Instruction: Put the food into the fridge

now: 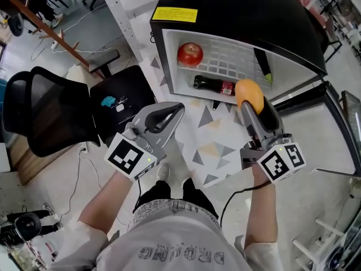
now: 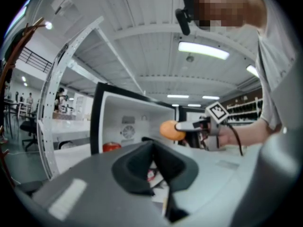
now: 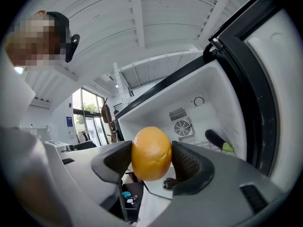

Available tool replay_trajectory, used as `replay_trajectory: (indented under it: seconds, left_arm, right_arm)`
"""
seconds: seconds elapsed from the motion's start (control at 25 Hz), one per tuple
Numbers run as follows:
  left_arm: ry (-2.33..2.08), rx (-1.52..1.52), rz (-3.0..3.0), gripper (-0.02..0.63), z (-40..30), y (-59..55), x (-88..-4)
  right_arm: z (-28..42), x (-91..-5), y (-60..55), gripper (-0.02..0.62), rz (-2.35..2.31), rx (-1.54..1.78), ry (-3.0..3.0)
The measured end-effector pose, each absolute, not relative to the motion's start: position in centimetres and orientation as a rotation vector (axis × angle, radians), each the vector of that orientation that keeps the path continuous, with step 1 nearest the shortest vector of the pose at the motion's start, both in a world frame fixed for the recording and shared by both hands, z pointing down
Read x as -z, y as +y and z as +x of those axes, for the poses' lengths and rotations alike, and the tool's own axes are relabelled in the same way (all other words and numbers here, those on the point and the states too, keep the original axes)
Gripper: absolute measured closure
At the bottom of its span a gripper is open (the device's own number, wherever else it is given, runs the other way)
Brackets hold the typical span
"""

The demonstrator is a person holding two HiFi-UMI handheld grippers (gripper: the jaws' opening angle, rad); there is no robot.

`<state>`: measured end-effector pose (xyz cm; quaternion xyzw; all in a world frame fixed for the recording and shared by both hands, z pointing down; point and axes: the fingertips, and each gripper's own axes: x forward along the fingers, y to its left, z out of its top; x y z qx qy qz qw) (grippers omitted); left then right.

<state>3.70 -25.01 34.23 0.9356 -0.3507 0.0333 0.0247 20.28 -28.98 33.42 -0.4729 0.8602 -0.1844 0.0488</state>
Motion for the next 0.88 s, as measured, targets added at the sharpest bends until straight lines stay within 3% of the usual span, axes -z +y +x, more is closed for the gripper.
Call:
replay_trajectory:
  seconds: [0.88]
  left_arm:
    - [-1.225,-0.078,2.821,0.597,3.4,-28.8,-36.1]
  right_arm:
    - [20.2,-35.3,-40.1,0.331,-1.528,0.338,2.748]
